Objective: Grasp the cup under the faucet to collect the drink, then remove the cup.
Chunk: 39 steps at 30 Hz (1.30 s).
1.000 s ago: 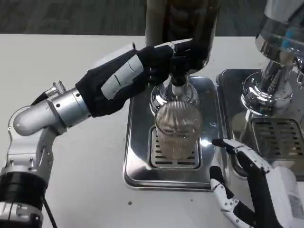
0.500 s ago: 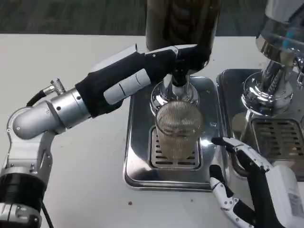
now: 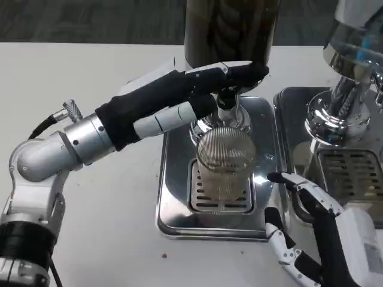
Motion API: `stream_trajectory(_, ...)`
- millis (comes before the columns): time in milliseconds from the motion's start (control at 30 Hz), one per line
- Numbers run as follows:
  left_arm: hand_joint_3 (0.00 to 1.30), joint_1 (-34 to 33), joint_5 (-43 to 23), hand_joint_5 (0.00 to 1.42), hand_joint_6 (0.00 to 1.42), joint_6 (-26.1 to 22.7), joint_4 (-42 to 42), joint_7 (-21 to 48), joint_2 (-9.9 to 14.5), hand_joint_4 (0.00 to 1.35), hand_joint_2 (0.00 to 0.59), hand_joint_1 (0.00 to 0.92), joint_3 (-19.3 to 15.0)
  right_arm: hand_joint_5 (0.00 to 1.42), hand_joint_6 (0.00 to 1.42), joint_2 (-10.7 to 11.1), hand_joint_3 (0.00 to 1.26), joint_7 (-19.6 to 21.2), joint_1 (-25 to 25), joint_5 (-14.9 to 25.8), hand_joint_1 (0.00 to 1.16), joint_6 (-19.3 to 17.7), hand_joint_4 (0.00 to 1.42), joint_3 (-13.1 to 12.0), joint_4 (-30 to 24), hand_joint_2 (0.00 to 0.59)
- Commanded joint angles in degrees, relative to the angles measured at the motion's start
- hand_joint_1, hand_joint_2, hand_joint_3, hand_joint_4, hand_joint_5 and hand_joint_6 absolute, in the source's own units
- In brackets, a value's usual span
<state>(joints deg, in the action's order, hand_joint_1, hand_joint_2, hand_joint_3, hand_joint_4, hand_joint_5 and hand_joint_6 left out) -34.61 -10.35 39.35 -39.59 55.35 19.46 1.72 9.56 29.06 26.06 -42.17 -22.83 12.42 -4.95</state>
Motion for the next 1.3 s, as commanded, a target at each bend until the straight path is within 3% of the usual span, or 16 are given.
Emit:
stream_trajectory(33,0.17,0.8,3.1,0.10,0.01,2.4,-1.1,-0.2,0.7,0.07,0.120,0.000,2.1,0.30,0.31,0.1,0.35,0.0,0.2,0.6,0.42,0.2,0.26,-0.2,-0.4,0.461)
stream_trajectory(700,0.16,1.2,6.5,0.09,0.02,10.0,-1.5,-5.4,2.4,0.07,0.118,0.000,5.1,0.27,0.23,-0.3,0.31,-0.8,-0.2,2.7,0.41,0.3,0.25,-0.8,-0.6,0.464)
stream_trajectory(1133,0.17,1.1,8.1,0.09,0.02,11.9,-2.1,-7.9,3.0,0.07,0.115,0.000,6.2,0.24,0.23,-0.2,0.24,-5.1,-1.8,11.3,0.50,-1.0,0.20,-1.7,0.3,0.341)
stream_trajectory(1300,0.17,1.1,8.6,0.09,0.02,12.3,-2.2,-8.8,3.2,0.07,0.115,0.000,6.6,0.19,0.21,0.4,0.15,-8.5,-2.9,14.5,0.54,-1.4,0.11,-2.2,-0.2,0.277)
